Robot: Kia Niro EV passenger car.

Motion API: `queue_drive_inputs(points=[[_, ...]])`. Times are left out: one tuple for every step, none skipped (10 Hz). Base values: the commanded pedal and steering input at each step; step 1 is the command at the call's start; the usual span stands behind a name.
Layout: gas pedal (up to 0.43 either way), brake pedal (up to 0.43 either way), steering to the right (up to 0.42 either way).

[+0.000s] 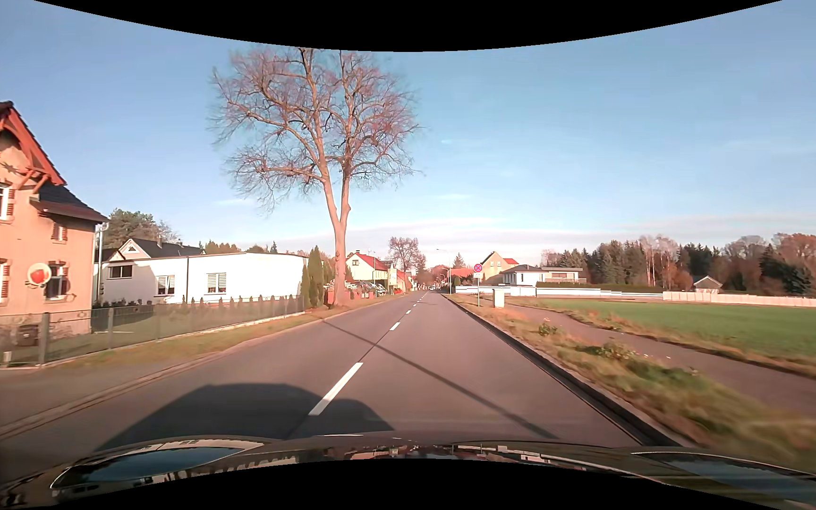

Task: Follow the waypoints while adhering to traffic rules and regulations

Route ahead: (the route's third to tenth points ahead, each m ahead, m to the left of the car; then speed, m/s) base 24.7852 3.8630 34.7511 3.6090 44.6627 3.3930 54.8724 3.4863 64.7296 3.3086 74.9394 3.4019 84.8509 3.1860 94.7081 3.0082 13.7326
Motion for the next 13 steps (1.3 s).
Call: queue_drive_inputs(points=[[0.118,0.000,0.001],[0.118,0.000,0.001],[0.118,0.000,0.001],[0.118,0.000,0.001],[0.118,0.000,0.001],[0.118,0.000,0.001],[0.118,0.000,0.001],[0.118,0.000,0.001],[0.118,0.000,0.001],[0.118,0.000,0.001],[0.118,0.000,0.001],[0.118,0.000,0.001],[0.118,0.000,0.001]])
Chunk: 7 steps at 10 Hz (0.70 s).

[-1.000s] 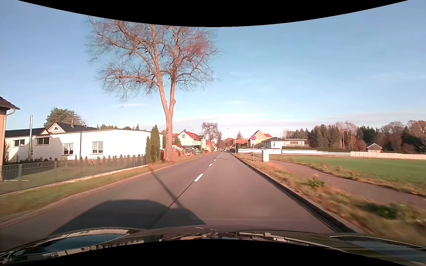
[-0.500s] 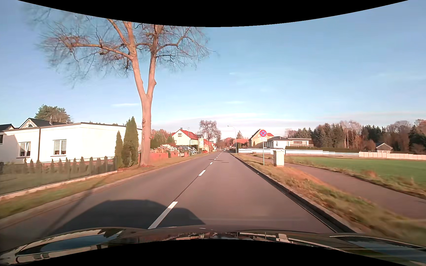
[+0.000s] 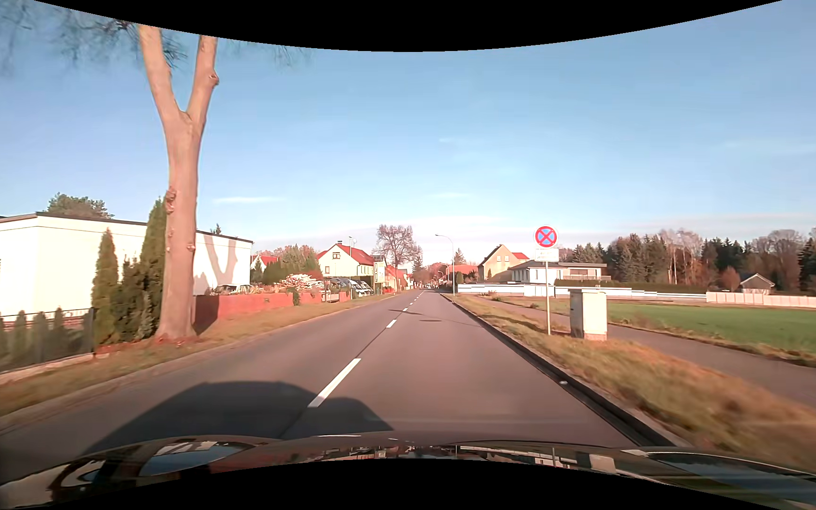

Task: Follow the waypoints while adhering to traffic rules and regulations

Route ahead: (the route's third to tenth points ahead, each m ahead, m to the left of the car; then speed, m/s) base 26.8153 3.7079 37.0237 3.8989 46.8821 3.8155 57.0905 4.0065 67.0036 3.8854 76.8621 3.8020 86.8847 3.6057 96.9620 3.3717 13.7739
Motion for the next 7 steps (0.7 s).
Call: queue_drive_inputs(points=[[0.118,0.000,0.001],[0.118,0.000,0.000],[0.118,0.000,0.000],[0.118,0.000,0.000],[0.118,0.000,-0.001],[0.118,0.000,-0.001],[0.118,0.000,-0.001]])
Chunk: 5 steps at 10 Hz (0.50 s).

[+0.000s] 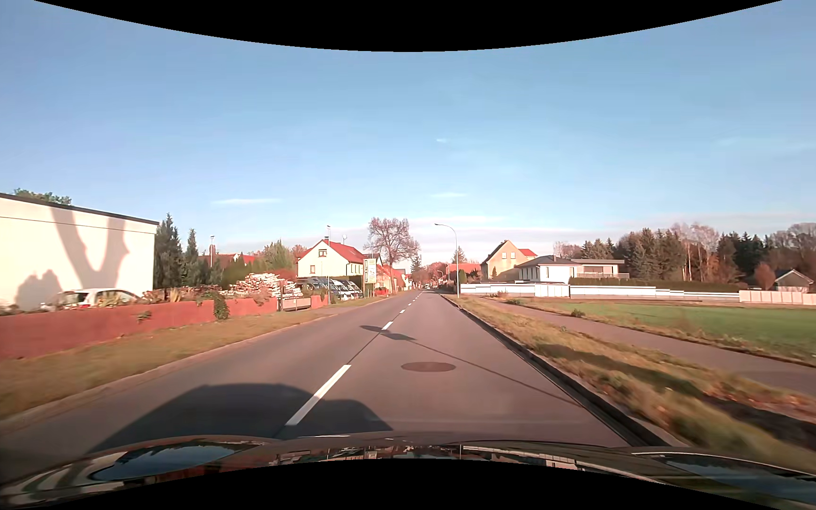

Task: Follow the waypoints while adhering to traffic rules and regulations

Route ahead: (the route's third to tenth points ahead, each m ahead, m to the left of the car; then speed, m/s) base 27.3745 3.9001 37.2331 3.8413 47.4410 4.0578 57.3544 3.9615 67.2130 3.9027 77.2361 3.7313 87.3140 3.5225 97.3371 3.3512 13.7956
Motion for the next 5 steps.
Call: queue_drive_inputs(points=[[0.118,0.000,-0.001],[0.118,0.000,-0.001],[0.118,0.000,-0.001],[0.118,0.000,-0.001],[0.110,0.000,-0.001]])
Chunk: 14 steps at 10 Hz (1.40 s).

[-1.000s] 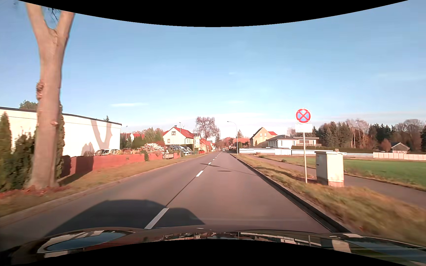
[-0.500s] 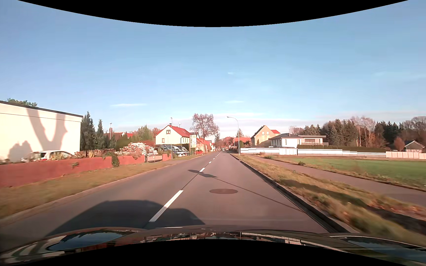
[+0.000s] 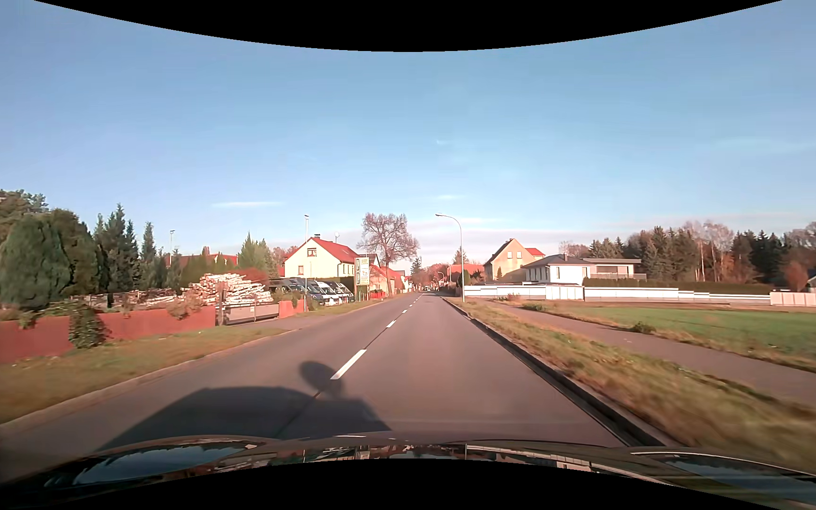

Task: Follow the waypoints while adhering to traffic rules and regulations

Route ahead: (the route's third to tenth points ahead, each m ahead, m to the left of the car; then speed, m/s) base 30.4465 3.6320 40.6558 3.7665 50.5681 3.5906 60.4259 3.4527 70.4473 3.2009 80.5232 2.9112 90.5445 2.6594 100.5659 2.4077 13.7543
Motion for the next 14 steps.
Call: queue_drive_inputs(points=[[0.110,0.000,-0.001],[0.110,0.000,-0.001],[0.110,0.000,-0.001],[0.110,0.000,-0.001],[0.110,0.000,-0.001],[0.110,0.000,-0.002],[0.110,0.000,-0.002],[0.110,0.000,-0.003],[0.110,0.000,-0.004],[0.110,0.000,-0.004],[0.110,0.000,-0.004],[0.110,0.000,-0.004],[0.110,0.000,-0.004],[0.110,0.000,-0.004]])
